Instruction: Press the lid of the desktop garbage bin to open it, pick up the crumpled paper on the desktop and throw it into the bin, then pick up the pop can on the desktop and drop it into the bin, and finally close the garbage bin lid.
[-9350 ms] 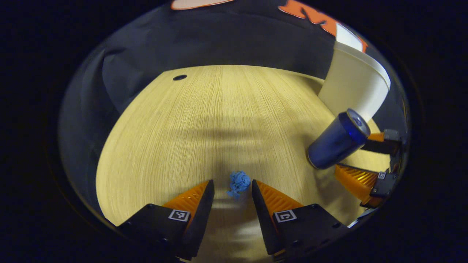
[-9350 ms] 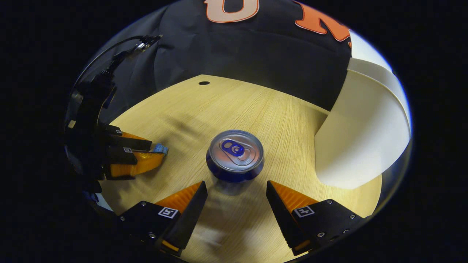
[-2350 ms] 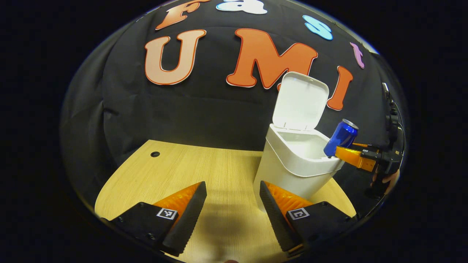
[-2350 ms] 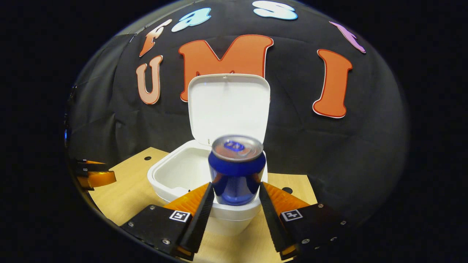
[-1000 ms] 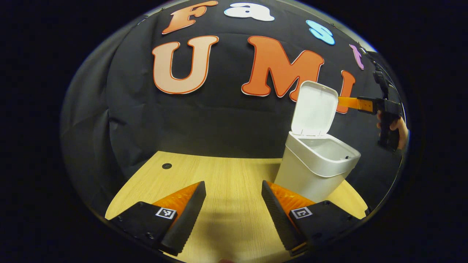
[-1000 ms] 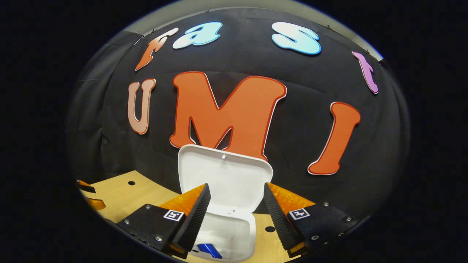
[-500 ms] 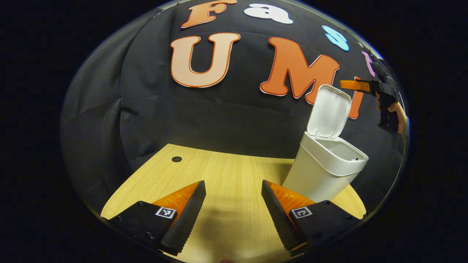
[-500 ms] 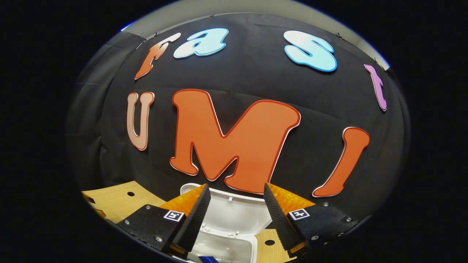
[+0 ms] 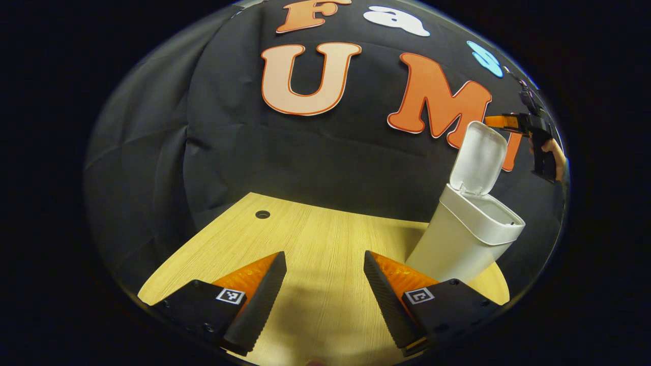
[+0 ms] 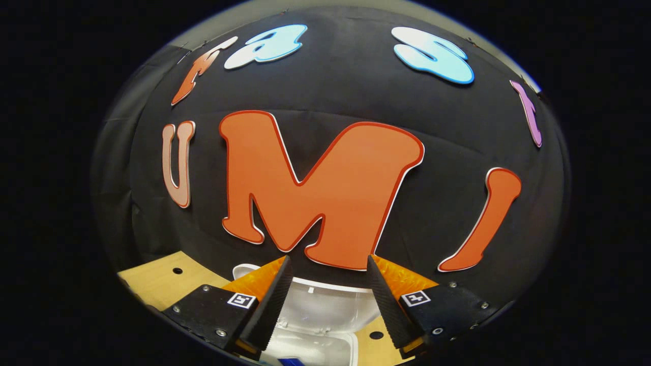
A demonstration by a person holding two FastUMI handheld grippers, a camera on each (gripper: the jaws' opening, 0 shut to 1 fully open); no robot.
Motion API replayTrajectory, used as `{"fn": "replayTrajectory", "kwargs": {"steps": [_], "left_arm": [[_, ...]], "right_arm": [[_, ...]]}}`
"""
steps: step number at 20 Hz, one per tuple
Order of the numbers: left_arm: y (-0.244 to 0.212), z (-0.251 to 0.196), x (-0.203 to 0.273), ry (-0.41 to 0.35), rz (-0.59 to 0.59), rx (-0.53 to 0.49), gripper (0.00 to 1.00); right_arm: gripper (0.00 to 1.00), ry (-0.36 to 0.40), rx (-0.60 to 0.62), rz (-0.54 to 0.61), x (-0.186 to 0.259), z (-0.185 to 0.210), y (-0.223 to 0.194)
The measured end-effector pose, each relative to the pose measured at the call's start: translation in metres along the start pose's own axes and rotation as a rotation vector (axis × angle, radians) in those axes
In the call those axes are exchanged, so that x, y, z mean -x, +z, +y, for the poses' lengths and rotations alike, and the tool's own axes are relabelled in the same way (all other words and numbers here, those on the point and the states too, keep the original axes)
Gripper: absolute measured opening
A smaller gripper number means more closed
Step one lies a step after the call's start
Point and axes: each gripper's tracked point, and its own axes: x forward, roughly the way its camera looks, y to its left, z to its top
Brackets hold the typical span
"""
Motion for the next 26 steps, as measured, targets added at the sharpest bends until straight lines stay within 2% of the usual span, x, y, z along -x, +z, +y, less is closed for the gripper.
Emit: {"fn": "replayTrajectory", "kwargs": {"steps": [9,16,26], "left_arm": [[0.005,-0.02,-0.003,-0.036,-0.002,-0.045,0.99],[0.007,-0.034,0.001,-0.061,0.002,-0.057,0.98],[0.008,-0.044,0.009,-0.06,0.005,-0.083,0.99]], "right_arm": [[0.86,0.079,-0.052,0.07,0.034,0.009,-0.017],[0.86,0.112,-0.063,0.192,0.058,0.018,-0.064],[0.86,0.156,-0.115,0.292,0.082,0.036,-0.118]]}}
